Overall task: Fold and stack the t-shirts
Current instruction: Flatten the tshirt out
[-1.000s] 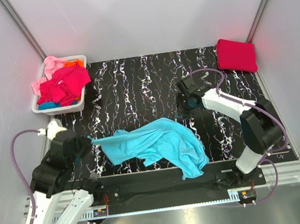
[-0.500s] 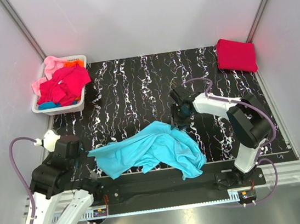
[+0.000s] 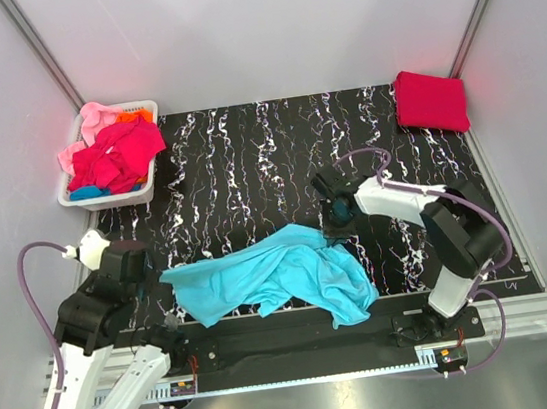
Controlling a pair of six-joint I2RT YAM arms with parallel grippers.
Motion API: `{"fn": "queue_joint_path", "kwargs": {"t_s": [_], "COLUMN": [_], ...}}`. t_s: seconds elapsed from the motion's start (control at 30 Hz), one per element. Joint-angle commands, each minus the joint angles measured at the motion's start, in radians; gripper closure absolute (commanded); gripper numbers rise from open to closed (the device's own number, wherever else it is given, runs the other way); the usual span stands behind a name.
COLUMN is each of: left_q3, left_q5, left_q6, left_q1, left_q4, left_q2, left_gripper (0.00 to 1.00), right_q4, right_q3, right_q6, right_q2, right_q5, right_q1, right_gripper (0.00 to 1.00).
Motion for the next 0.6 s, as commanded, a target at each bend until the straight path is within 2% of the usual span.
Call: {"fn": "queue_joint_path", "kwargs": {"t_s": [0.0, 0.2, 0.33, 0.57], "left_q3": [0.114, 0.305, 0.403, 0.527], "left_q5": [-0.09, -0.17, -0.182, -0.187], "left_q6": [0.044, 0.124, 0.167, 0.282], "left_q1": [-0.001, 0.001, 0.001, 0.001], "left_q4": [0.049, 0.107, 0.193, 0.348], "left_q2": [0.042, 0.139, 0.205, 0.343], "left_gripper": [1.0, 1.0, 1.0, 1.0], "right_q4": [-0.144, -0.282, -0.291, -0.284], "right_q3": [0.117, 0.415, 0.547, 0.621], "right_q6": [-0.028, -0.12, -0.195, -0.265], "right_q2": [-0.135, -0.219, -0.202, -0.193], "right_q5": [0.24, 0.472, 0.509, 0.549], "right_q1": [0.007, -0.006, -0.042, -0.111], "right_gripper": [1.0, 1.0, 1.0, 1.0]}}
